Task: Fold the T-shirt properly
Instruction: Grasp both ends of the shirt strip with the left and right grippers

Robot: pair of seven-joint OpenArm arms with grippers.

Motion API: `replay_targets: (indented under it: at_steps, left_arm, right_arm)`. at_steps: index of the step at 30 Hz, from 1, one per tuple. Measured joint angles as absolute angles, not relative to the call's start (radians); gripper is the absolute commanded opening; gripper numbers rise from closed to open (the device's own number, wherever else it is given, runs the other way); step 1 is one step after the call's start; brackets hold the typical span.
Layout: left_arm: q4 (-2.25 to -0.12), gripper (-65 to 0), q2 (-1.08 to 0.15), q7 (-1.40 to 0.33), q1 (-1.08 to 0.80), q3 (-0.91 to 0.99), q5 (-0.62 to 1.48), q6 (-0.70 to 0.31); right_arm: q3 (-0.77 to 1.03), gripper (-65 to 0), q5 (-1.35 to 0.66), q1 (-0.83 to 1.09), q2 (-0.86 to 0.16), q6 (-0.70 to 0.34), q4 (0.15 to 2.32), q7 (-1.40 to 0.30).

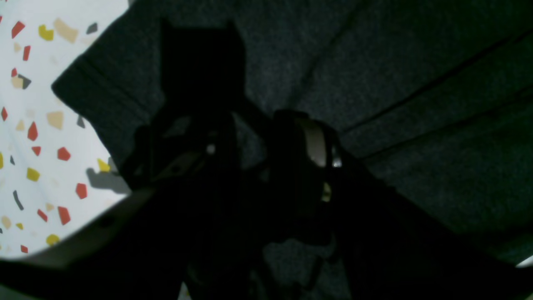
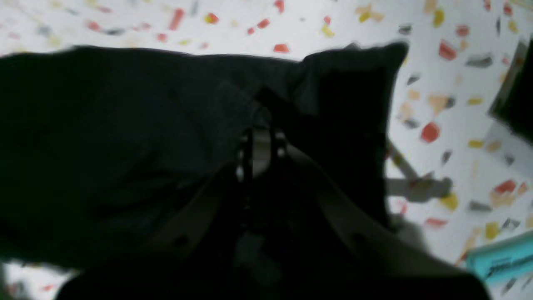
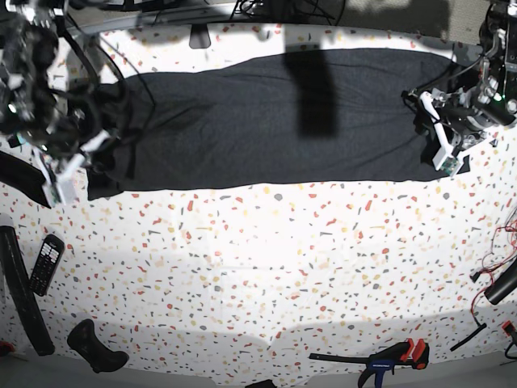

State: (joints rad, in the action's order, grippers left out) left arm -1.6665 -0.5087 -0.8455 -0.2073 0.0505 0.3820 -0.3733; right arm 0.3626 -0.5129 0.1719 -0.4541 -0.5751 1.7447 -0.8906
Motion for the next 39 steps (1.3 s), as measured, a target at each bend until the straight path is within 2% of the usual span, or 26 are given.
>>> replay_targets:
  at_steps: [2,7,8,11,13,19,22,26,29,32,35,39]
  left_arm:
    - [-1.666,-43.5,-0.508,-0.846,-0.207,0.051,0.382,-0.373]
    - [-1.666,-43.4,-0.508,-0.807,-0.207,0.051,0.382,-0.373]
    - [-1.666,-43.4,-0.508,-0.797,-0.207,0.051,0.382,-0.373]
    - [-1.666,-43.4,-0.508,-0.784,-0.207,0.051,0.382,-0.373]
    - [-1.666,-43.4,-0.508,-0.784,-0.208,0.051,0.382,-0.373]
    - [-1.666,-43.4,-0.508,-0.784,-0.207,0.051,0.382,-0.373]
    - [-1.666,-43.5,-0.508,-0.776,-0.207,0.051,0.382,-0.373]
    - [-1.66,-43.5,-0.508,-0.755,-0.207,0.051,0.382,-0.373]
    - [-1.612,-43.5,-0.508,-0.754,-0.207,0.051,0.393,-0.373]
    - [-1.531,-43.4,-0.511,-0.72,-0.203,0.054,0.441,-0.379]
    - [-1.447,-43.4,-0.511,-0.673,-0.184,0.059,0.465,-0.429]
    - [-1.325,-43.5,-0.515,-0.553,-0.13,0.063,0.489,-0.488]
  right_arm:
    - [0.344,-65.0,-0.446,0.133,-0.454,-0.548,1.699,-0.862]
    - [0.344,-65.0,-0.436,0.097,-0.457,-0.539,1.671,-0.883]
    - [0.344,-61.5,-0.437,0.097,-0.456,-0.539,1.671,-0.884]
    - [0.344,-40.1,-0.438,0.097,-0.457,-0.539,1.671,-0.886]
    - [0.344,-31.5,-0.436,0.097,-0.457,-0.539,1.671,-0.868]
    - [0.402,-30.8,-0.446,0.027,-0.457,-0.539,1.671,-0.838]
    - [0.442,-30.8,-0.545,-0.041,-0.465,-0.537,1.672,-0.899]
    - [0.439,-30.8,-0.662,-0.046,-0.439,-0.644,1.675,-1.034]
    - [0.423,-30.9,-0.566,0.007,-0.347,-0.678,1.675,-1.046]
    - [0.418,-30.9,-0.387,0.067,-0.263,-0.69,1.671,-0.942]
    - [0.419,-30.9,-0.36,0.104,-0.231,-0.686,1.671,-0.922]
    - [0.419,-31.0,-0.288,0.102,-0.203,-0.68,1.594,-0.798]
